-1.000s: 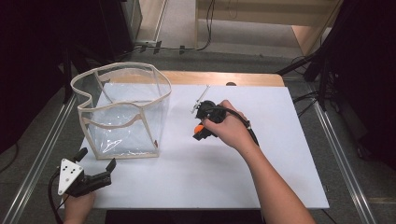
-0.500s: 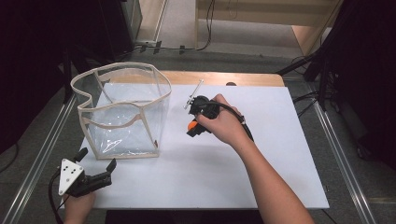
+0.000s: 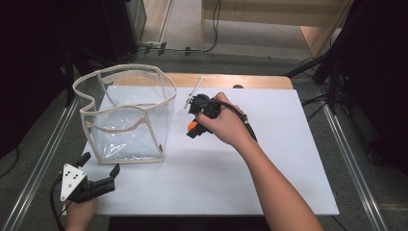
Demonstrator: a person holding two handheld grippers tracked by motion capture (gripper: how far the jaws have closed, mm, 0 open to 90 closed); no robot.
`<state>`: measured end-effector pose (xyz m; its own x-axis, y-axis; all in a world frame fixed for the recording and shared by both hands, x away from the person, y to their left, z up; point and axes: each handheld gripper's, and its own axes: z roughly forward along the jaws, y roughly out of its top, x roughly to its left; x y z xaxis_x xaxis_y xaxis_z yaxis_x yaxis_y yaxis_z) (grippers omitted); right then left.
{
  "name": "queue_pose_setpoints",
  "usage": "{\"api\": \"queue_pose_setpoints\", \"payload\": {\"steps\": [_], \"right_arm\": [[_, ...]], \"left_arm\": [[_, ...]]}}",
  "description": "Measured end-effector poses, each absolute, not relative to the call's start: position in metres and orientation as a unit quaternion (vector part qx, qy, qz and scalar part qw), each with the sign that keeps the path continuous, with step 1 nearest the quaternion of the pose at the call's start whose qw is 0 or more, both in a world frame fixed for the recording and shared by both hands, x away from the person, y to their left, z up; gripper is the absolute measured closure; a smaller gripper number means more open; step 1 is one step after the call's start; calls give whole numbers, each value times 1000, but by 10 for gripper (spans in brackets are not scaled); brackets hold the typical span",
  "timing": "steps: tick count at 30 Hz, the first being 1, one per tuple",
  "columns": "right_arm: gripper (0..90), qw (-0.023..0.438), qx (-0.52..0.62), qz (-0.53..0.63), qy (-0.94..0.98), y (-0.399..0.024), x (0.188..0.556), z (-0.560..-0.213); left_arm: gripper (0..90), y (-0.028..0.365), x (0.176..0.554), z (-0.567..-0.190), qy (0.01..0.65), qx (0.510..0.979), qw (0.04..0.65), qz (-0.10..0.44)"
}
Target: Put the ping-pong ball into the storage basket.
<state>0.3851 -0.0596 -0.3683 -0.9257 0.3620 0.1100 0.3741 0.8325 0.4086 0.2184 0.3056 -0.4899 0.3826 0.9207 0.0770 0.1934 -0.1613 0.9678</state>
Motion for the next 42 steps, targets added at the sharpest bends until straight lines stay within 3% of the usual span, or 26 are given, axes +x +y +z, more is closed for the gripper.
{"api": "queue_pose_setpoints", "payload": {"steps": [42], "right_arm": [[481, 26, -160, -231, -960, -31, 398, -315]], "left_arm": [[0, 305, 218, -490, 416, 668, 497, 367]]}}
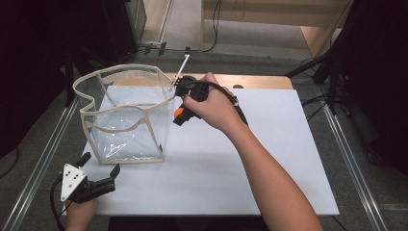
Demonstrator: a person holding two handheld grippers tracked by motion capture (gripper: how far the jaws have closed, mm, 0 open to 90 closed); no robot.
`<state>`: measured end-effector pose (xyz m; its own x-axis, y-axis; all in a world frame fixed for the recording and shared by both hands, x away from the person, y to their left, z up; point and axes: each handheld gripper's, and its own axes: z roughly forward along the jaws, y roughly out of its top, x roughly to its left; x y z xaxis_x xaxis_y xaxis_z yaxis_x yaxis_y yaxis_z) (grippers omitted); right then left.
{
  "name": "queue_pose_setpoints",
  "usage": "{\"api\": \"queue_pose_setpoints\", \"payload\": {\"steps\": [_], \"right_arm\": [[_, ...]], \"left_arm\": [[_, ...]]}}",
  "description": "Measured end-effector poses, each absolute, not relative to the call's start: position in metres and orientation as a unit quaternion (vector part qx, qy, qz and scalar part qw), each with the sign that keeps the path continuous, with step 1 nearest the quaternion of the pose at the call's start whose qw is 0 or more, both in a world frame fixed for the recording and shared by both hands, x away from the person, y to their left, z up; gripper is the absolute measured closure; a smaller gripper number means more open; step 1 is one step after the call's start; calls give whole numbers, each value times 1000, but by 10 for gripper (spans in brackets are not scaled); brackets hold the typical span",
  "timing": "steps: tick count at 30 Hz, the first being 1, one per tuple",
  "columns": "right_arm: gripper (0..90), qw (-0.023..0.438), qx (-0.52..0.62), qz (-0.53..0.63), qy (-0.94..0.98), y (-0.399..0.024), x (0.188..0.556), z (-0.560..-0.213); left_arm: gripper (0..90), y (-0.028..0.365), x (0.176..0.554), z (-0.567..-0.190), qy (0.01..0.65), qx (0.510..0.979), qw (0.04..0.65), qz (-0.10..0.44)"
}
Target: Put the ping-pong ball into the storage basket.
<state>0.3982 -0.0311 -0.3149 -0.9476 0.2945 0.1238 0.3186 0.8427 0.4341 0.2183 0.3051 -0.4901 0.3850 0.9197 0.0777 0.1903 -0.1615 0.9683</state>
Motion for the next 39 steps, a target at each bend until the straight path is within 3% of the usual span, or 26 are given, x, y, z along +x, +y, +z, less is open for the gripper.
{"api": "queue_pose_setpoints", "payload": {"steps": [39], "right_arm": [[481, 15, -140, -244, -959, -13, 410, -276]], "left_arm": [[0, 306, 219, -490, 416, 669, 496, 367]]}}
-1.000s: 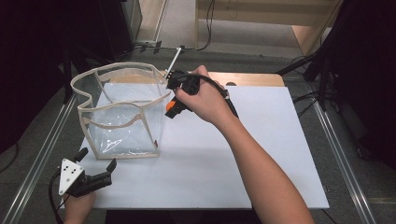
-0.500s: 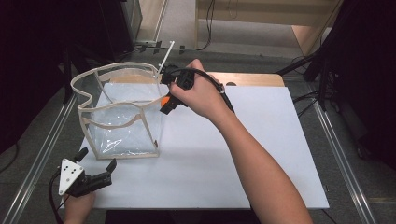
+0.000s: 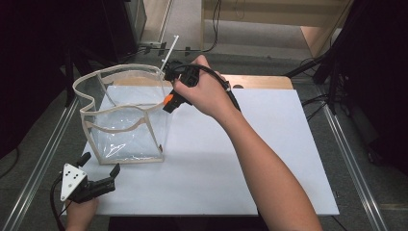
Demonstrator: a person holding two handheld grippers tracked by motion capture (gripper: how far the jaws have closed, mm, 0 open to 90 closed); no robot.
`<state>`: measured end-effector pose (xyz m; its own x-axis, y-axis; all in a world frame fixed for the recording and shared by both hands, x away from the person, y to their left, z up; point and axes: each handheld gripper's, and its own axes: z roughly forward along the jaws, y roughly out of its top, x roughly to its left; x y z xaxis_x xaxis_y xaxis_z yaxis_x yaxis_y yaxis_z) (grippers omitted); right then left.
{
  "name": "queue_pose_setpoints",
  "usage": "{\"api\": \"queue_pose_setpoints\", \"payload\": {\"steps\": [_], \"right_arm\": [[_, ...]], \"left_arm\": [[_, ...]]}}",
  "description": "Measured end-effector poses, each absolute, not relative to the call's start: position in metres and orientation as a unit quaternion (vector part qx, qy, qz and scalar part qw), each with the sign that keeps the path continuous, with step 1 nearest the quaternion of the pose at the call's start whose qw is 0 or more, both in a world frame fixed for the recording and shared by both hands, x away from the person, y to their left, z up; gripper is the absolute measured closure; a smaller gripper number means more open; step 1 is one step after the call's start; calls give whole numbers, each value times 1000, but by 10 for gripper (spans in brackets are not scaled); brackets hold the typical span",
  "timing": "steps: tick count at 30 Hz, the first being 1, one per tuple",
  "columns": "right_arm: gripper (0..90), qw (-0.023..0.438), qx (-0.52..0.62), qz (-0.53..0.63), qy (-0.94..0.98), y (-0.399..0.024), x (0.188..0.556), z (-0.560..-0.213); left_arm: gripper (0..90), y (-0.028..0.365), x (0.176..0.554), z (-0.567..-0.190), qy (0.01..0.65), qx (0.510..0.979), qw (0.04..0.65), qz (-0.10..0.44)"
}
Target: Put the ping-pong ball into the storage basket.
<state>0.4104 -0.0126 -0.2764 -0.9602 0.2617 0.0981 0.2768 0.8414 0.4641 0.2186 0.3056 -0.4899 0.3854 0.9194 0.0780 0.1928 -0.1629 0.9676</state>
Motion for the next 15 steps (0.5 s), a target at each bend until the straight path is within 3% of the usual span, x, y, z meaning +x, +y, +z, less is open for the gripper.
{"api": "queue_pose_setpoints", "payload": {"steps": [15], "right_arm": [[481, 9, -138, -243, -960, -2, 419, -269]], "left_arm": [[0, 306, 219, -490, 415, 670, 494, 366]]}}
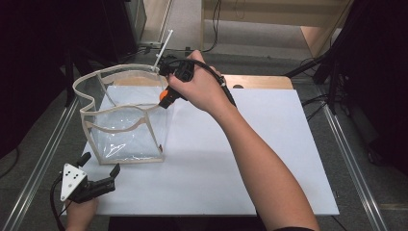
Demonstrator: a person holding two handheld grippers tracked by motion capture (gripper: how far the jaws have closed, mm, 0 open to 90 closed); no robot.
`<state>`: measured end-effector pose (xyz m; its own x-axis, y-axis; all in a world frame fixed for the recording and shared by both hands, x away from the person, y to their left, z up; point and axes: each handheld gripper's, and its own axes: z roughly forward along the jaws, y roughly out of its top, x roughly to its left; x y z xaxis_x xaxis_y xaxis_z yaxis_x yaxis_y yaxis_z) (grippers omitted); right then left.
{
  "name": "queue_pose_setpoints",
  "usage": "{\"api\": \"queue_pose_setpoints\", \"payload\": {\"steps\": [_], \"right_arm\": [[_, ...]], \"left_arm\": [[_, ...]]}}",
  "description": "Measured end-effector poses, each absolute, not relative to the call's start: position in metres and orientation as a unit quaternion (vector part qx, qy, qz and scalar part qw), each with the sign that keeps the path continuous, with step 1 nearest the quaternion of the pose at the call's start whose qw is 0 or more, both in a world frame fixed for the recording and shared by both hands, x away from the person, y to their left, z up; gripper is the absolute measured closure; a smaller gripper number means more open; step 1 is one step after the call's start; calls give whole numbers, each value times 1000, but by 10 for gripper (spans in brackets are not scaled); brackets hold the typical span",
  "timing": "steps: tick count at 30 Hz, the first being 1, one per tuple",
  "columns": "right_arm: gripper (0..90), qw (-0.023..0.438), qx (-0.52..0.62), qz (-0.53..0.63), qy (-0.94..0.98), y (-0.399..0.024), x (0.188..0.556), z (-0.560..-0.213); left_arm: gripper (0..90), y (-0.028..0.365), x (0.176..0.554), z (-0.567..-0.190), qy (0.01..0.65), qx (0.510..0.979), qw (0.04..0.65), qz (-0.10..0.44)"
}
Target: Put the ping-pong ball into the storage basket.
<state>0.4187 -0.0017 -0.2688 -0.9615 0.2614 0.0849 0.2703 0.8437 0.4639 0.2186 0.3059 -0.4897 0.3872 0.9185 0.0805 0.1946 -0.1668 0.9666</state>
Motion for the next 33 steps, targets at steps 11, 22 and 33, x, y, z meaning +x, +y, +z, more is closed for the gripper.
{"api": "queue_pose_setpoints", "payload": {"steps": [11, 22, 33], "right_arm": [[481, 7, -144, -243, -959, 6, 426, -268], [481, -3, -156, -241, -958, 16, 433, -268], [473, -14, -187, -225, -956, 21, 443, -279]], "left_arm": [[0, 306, 219, -490, 414, 671, 495, 366], [0, 306, 219, -490, 414, 672, 494, 366], [0, 306, 219, -490, 414, 672, 495, 365]]}}
